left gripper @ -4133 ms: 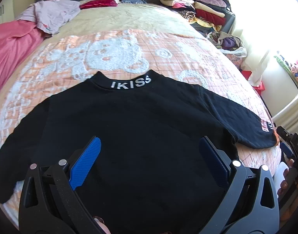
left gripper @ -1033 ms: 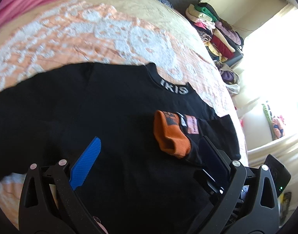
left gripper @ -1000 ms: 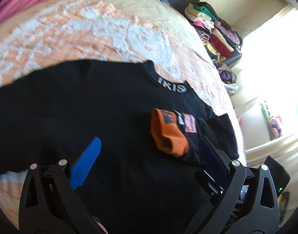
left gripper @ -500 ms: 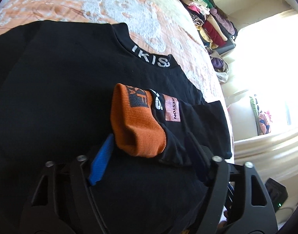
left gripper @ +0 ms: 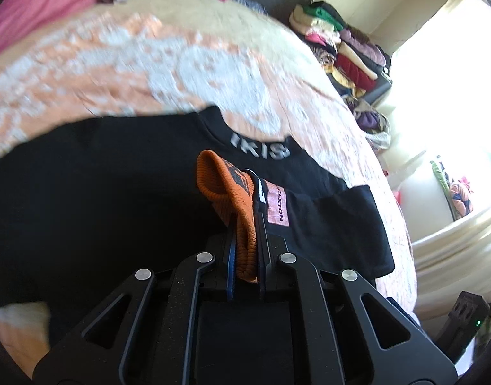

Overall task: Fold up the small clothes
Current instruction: 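Lay the cuff flat on the sweatshirt body and open the left tool, then move the left tool to the other orange-cuffed sleeve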

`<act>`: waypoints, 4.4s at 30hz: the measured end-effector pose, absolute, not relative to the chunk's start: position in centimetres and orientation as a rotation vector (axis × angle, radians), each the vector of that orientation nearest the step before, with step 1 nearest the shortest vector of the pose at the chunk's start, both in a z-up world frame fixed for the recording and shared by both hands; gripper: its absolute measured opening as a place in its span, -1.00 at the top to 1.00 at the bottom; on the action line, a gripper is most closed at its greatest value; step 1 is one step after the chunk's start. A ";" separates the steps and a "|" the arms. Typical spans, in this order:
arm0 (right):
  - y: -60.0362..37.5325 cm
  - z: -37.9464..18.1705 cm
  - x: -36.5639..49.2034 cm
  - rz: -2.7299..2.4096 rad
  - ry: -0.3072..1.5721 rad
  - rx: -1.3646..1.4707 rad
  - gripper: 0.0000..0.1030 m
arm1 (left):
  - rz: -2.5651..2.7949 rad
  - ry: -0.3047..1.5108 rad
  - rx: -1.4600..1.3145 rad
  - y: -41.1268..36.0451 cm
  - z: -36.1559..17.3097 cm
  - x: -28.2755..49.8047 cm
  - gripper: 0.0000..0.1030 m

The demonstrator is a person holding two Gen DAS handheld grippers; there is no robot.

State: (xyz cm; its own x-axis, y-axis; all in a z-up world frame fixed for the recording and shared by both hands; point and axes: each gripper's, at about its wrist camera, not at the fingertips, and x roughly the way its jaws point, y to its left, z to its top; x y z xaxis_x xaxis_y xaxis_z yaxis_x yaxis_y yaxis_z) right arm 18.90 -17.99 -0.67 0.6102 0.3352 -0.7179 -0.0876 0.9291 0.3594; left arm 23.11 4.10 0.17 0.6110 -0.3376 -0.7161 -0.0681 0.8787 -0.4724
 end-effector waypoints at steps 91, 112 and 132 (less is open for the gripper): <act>-4.5 3.1 21.4 0.426 0.880 0.096 -0.86 | 0.156 0.855 -0.437 16.5 1.7 11.7 -0.63; 2.8 3.2 21.1 0.581 0.893 0.007 -0.87 | 0.314 0.835 -0.546 23.3 0.7 6.2 -0.67; 8.4 2.7 19.3 0.709 0.908 -0.070 -0.86 | 0.500 0.816 -0.655 30.3 -0.8 -0.3 -0.67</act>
State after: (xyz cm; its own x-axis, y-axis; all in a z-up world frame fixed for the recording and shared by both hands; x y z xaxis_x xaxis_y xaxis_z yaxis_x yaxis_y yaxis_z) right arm 19.31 8.40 2.72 0.4069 0.5333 -0.7416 -0.5898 0.7733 0.2324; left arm -0.29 30.27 -0.81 0.5915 0.1568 -0.7909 -0.6335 0.6972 -0.3356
